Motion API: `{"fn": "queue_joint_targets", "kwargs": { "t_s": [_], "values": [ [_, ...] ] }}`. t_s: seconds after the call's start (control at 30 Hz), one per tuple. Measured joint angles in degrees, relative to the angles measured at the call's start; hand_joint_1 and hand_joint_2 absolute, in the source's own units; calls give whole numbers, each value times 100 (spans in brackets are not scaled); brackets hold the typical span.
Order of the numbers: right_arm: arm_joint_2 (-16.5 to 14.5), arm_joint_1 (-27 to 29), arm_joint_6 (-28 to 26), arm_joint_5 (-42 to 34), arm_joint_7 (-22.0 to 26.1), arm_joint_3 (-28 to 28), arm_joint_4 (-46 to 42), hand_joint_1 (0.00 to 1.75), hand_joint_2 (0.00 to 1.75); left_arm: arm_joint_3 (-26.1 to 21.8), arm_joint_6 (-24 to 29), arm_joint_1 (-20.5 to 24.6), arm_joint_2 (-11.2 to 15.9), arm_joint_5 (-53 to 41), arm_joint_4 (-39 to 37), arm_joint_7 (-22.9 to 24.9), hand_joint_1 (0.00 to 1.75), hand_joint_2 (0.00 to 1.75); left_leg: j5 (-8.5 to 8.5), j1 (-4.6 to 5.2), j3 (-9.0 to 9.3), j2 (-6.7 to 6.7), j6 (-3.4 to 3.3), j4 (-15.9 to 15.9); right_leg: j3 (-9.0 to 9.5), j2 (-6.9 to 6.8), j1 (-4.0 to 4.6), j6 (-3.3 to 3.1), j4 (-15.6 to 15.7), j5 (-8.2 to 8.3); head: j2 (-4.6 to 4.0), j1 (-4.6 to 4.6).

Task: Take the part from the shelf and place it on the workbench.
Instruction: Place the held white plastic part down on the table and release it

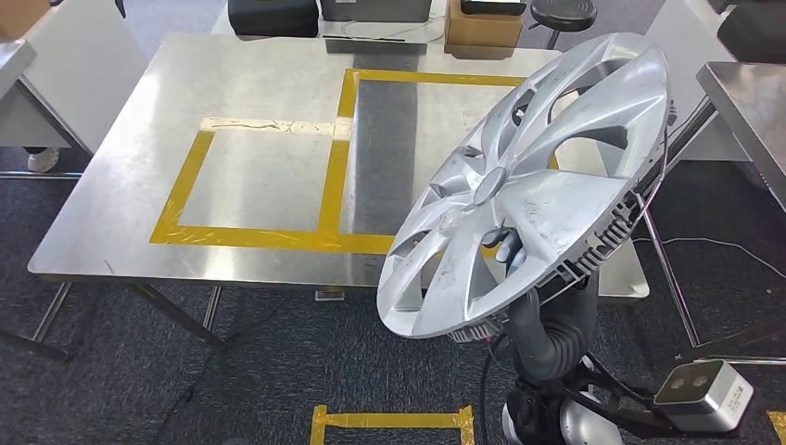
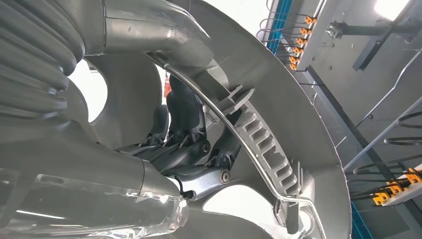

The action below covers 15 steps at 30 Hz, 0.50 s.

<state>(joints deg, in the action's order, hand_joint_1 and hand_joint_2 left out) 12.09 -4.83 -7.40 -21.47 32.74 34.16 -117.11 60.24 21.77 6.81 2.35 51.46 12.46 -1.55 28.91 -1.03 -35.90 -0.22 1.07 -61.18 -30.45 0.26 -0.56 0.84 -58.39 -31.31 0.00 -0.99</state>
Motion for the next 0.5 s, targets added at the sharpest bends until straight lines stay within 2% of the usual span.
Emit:
{"fn": "queue_joint_targets", "kwargs": {
  "t_s": [0.3,0.5],
  "values": [
    [0,0,-1,6,0,0,0,175,175,3,0,0,-1,-7,0,2,0,175,0,0,0,-1,0,0,0,-1,0,0,0,0,0,2],
    [-18,0,-3,7,-7,0,0,175,175,9,-3,0,3,-24,0,39,0,175,17,52,-1,-7,-56,-13,5,-3,-46,75,22,5,0,19]
  ]
}}
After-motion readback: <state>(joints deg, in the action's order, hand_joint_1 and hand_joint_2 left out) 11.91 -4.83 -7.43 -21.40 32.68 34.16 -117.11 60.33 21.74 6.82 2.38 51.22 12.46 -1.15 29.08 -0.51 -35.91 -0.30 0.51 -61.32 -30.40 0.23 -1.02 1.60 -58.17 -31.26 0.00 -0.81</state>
